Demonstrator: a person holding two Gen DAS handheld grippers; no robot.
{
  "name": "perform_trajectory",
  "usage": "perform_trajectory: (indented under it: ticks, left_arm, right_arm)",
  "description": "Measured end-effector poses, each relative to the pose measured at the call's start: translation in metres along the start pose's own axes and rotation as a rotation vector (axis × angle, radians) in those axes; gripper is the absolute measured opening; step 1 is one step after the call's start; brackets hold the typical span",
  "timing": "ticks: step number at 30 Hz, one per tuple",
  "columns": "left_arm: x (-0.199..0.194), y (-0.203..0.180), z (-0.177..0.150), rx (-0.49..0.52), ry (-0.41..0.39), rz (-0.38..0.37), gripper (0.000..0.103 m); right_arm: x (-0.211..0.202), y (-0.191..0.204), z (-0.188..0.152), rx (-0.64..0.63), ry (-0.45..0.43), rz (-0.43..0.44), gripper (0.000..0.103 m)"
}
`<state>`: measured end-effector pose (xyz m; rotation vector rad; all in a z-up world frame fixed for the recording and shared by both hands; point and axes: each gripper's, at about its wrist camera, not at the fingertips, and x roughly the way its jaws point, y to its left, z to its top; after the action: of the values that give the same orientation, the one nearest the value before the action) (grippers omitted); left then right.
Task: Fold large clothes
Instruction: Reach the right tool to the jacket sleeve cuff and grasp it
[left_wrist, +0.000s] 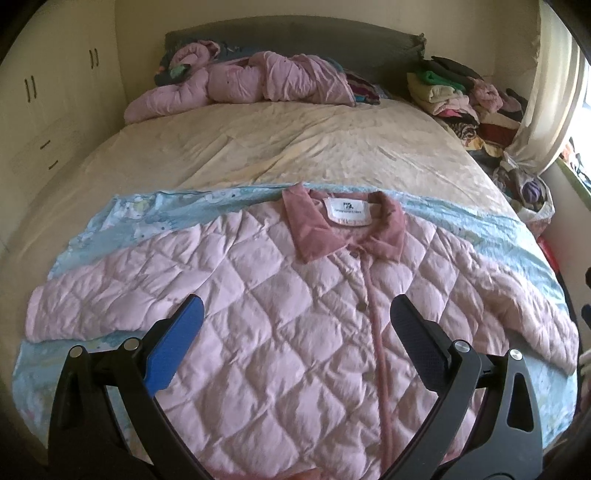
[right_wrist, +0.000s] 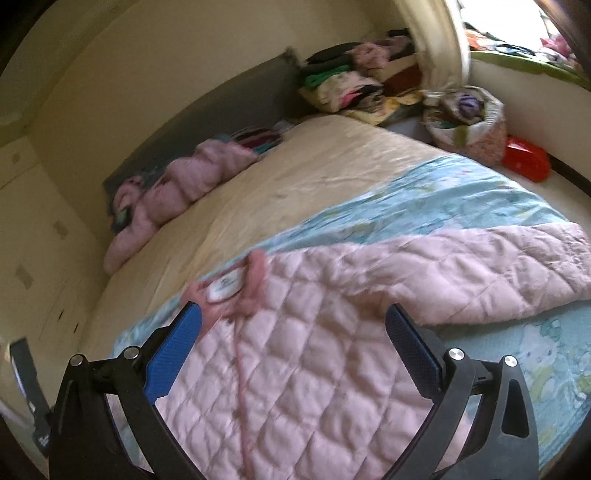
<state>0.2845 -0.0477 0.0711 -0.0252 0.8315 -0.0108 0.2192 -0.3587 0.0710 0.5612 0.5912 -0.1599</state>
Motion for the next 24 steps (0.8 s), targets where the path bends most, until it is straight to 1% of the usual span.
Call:
perform_trajectory:
  ticks: [1, 3, 5, 7, 10, 15, 17, 21, 24]
  left_arm:
    - [0.005, -0.001, 0.003, -0.01, 0.001, 0.001, 0.095]
    - [0.014, -0.003, 0.006, -0.028, 0.007, -0.002, 0.095]
    - [0.023, -0.006, 0.006, -0.028, 0.007, 0.003, 0.095]
    - [0.033, -0.015, 0.004, -0.002, 0.002, 0.03, 0.095]
    - [0.047, -0.028, -0.004, 0.036, 0.017, 0.008, 0.095]
    - [0.067, -0.046, -0.025, 0.087, 0.048, -0.014, 0.095]
    - [0.076, -0.053, -0.034, 0.103, 0.066, -0.023, 0.095]
    - [0.088, -0.065, -0.046, 0.124, 0.082, -0.037, 0.095]
    - [0.094, -0.071, -0.054, 0.126, 0.106, -0.059, 0.095]
  right_arm:
    - [0.002, -0.009, 0.005, 0.018, -0.01, -0.025, 0.099]
    - [0.007, -0.027, 0.012, 0.053, -0.021, -0.046, 0.099]
    - [0.013, -0.048, 0.016, 0.087, -0.032, -0.093, 0.099]
    - [0.019, -0.07, 0.018, 0.132, -0.033, -0.121, 0.099]
    - [0.029, -0.106, 0.018, 0.207, -0.033, -0.172, 0.099]
    - [0.041, -0.171, 0.01, 0.331, -0.026, -0.282, 0.099]
    - [0.043, -0.192, 0.004, 0.37, -0.027, -0.324, 0.099]
    - [0.044, -0.242, -0.01, 0.488, -0.018, -0.418, 0.099]
    - [0.046, -0.275, -0.018, 0.575, -0.01, -0.445, 0.099]
